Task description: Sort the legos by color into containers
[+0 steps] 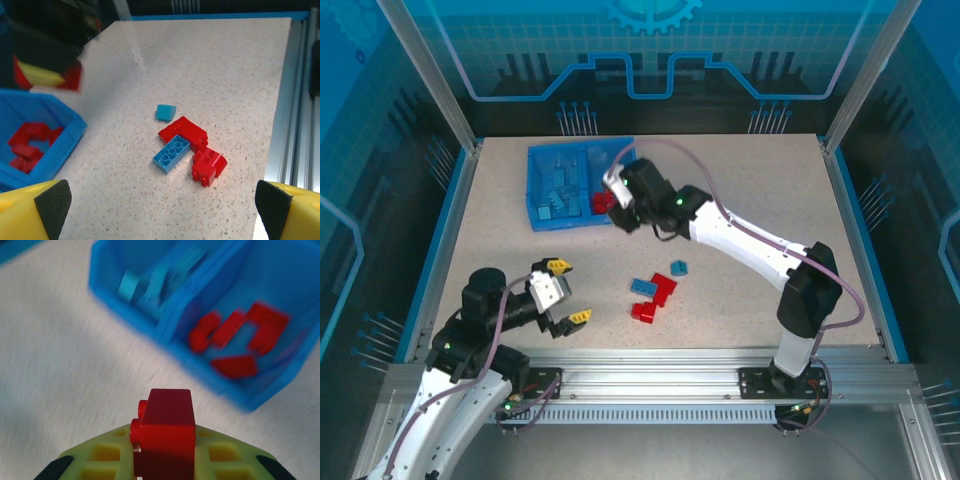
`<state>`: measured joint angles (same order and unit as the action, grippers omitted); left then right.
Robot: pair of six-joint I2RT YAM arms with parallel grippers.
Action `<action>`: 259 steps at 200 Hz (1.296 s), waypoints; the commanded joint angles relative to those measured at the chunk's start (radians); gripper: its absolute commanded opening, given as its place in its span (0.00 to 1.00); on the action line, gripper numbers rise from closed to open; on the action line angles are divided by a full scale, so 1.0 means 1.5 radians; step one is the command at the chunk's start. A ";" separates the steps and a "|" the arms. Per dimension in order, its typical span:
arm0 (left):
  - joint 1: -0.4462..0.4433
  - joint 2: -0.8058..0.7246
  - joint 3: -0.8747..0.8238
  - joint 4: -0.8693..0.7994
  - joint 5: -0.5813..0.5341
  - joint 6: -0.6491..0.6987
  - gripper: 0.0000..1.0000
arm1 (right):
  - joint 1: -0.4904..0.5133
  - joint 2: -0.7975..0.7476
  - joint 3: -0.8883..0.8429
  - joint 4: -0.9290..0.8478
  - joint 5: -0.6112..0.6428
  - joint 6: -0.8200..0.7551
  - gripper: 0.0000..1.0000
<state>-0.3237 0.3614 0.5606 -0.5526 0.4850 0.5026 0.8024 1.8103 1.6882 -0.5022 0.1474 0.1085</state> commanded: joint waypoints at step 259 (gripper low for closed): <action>-0.216 0.544 0.231 0.135 -0.315 -0.579 0.99 | -0.195 -0.159 -0.085 -0.110 0.013 0.210 0.61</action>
<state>-0.5201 1.0260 0.8284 -0.4076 0.1242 -0.2916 0.6102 1.8320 1.8671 -0.6838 0.1776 0.3088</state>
